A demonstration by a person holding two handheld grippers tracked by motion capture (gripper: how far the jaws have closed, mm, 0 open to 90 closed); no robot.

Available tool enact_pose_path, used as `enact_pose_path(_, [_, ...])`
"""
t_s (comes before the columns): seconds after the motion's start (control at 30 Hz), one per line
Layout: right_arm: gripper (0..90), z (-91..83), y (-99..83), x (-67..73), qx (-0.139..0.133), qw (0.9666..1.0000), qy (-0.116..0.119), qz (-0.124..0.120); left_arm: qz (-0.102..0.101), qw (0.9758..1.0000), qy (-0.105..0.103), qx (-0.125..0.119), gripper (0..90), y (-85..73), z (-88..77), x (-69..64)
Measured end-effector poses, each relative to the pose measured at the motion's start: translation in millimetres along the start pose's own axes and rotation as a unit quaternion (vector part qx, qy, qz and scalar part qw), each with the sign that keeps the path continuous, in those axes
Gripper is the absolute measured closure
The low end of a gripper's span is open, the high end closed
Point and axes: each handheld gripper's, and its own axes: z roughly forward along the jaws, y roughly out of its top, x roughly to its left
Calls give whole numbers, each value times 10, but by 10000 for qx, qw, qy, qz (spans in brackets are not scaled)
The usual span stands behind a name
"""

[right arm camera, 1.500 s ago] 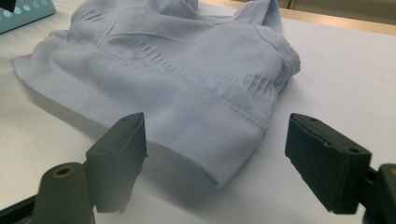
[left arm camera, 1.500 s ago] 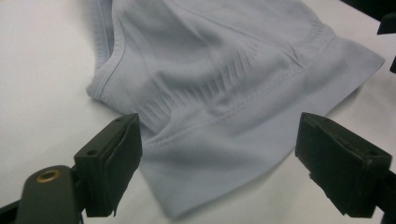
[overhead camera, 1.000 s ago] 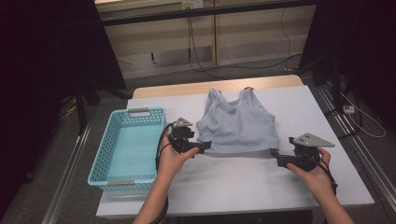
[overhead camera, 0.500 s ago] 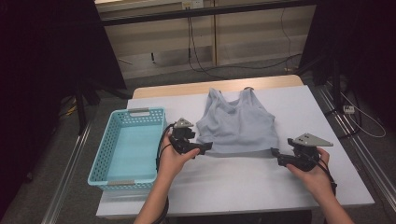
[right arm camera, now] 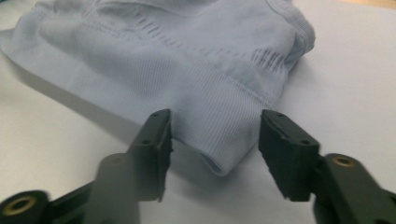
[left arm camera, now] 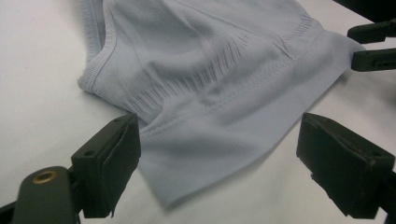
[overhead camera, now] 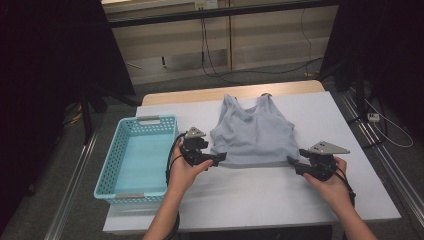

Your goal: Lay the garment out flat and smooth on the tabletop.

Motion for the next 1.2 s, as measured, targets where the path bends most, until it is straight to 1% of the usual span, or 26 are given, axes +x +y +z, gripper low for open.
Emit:
enact_pose_path(0.07, [392, -22, 14, 7, -30, 10000, -43, -7, -27, 10000, 26, -21, 140, -9, 3, -2])
enact_pose_path(0.13, [360, -37, 8, 7, -48, 10000, -5, 26, -17, 10000, 1, 20, 140, -20, -1, 2])
enact_pose_path(0.17, [353, -41, 2, 10, -24, 10000, 10, 19, -24, 10000, 29, 11, 140, -28, 0, 1])
enact_pose_path(0.23, [344, -49, -1, 12, -21, 10000, 9, -7, -23, 10000, 27, 59, 140, -38, -8, 3])
enact_pose_path(0.3, [338, -42, 4, 11, 8, 10000, 8, -33, -32, 10000, 29, 43, 140, -49, -15, 5])
enact_pose_path(0.33, [330, -30, 4, 7, 29, 10000, -7, -43, -46, 10000, 47, 29, 140, -54, -18, 4])
enact_pose_path(0.4, [310, 1, -3, 8, 136, 9999, 92, -2, -35, 10000, 51, 57, 140, -60, -30, 8])
enact_pose_path(0.5, [297, 38, -25, 37, 281, 9995, 118, -124, -33, 10000, 61, 64, 140, -70, -30, 8])
enact_pose_path(0.53, [302, 45, -29, 45, 307, 9994, 88, -140, -44, 10000, 62, 57, 140, -74, -22, 6])
enact_pose_path(0.63, [351, 54, -23, 21, 341, 9993, -83, -151, -41, 9999, 42, 107, 140, -85, -6, 5])
enact_pose_path(0.67, [393, 54, -26, 2, 348, 9992, -147, -136, -40, 9999, 43, 114, 140, -88, -4, 6])
enact_pose_path(0.7, [464, 51, -31, -21, 362, 9991, -163, -113, -40, 9999, 44, 121, 140, -91, -4, 7])
enact_pose_path(0.77, [488, 39, -41, -76, 381, 9991, -203, -35, -31, 9999, 66, 148, 140, -97, -4, 10])
enact_pose_path(0.8, [534, 32, -46, -104, 373, 9991, -215, -14, -20, 9999, 80, 137, 139, -103, 2, 11])
enact_pose_path(0.83, [585, 24, -52, -125, 363, 9992, -188, 15, -9, 9998, 74, 166, 139, -107, 5, 14])
enact_pose_path(0.87, [606, 21, -57, -139, 364, 9992, -163, 30, -4, 9998, 58, 172, 139, -112, 13, 13])
enact_pose_path(0.9, [646, 21, -62, -147, 366, 9992, -141, 36, -11, 9998, 64, 189, 140, -119, 25, 8])
enact_pose_path(0.97, [758, 16, -60, -152, 373, 9993, -16, 24, 38, 9997, 58, 255, 139, -131, 46, 7])
enact_pose_path(1.0, [796, 9, -52, -149, 336, 9994, 8, 9, -6, 9997, 77, 252, 140, -141, 63, -5])
enact_pose_path(1.03, [832, -2, -39, -147, 289, 9996, 27, 1, 27, 9995, 44, 308, 140, -145, 70, 0])
enact_pose_path(1.07, [854, -13, -22, -149, 239, 9997, 52, -6, 22, 9995, 52, 305, 140, -155, 85, -3])
enact_pose_path(1.13, [872, -46, 8, -159, 91, 10000, 17, 22, 26, 9993, 49, 359, 140, -170, 106, 0])
enact_pose_path(1.17, [878, -65, 22, -167, 7, 10000, 7, 74, 26, 9993, 54, 382, 140, -178, 119, -2])
enact_pose_path(1.2, [883, -85, 32, -178, -75, 9999, -5, 105, 59, 9991, 79, 401, 140, -186, 131, -1])
